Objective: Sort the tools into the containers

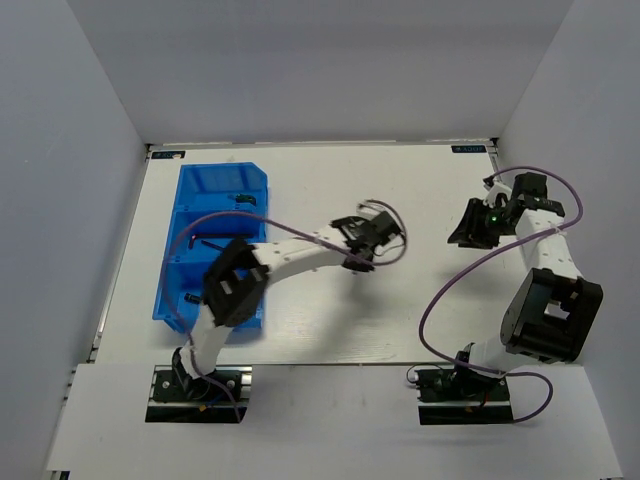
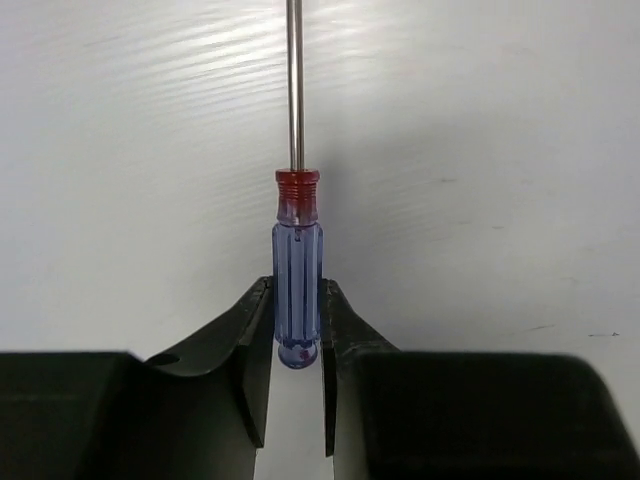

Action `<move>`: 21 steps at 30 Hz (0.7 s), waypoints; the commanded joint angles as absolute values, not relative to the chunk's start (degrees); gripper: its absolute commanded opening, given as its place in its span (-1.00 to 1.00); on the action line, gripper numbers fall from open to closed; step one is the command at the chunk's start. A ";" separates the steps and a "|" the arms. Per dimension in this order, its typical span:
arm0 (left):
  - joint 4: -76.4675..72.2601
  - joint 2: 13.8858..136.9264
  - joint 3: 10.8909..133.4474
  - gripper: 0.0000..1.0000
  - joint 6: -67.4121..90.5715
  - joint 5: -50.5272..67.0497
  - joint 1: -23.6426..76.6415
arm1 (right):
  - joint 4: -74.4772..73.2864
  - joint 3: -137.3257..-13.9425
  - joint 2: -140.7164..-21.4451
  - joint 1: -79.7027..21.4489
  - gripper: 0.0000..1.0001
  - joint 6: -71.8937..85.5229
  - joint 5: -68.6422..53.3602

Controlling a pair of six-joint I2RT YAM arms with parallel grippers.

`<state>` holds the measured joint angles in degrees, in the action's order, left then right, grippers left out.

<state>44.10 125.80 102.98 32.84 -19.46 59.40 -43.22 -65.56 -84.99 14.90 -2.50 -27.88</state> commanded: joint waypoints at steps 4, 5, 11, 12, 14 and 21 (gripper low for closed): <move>55.35 91.18 82.85 -1.00 78.26 -38.48 53.88 | -43.95 -64.52 -84.64 14.86 -0.12 -4.31 -29.71; 55.37 84.44 78.70 -1.00 82.75 -39.11 52.83 | -43.60 -64.08 -84.55 14.85 -0.12 -3.96 -29.88; 70.38 67.79 68.40 -1.00 107.63 -42.01 50.10 | -42.28 -62.23 -84.55 14.50 -0.12 -2.46 -30.85; 70.40 62.46 63.42 -1.00 112.63 -42.01 50.10 | -42.10 -62.05 -84.72 14.50 -0.12 -2.46 -30.85; 70.93 57.68 58.91 -1.00 117.40 -41.31 49.48 | -41.93 -61.70 -84.64 14.33 -0.12 -2.20 -31.11; 75.67 52.73 49.40 -1.00 130.33 -40.43 47.82 | -41.92 -61.26 -85.08 13.62 -0.12 -2.11 -31.64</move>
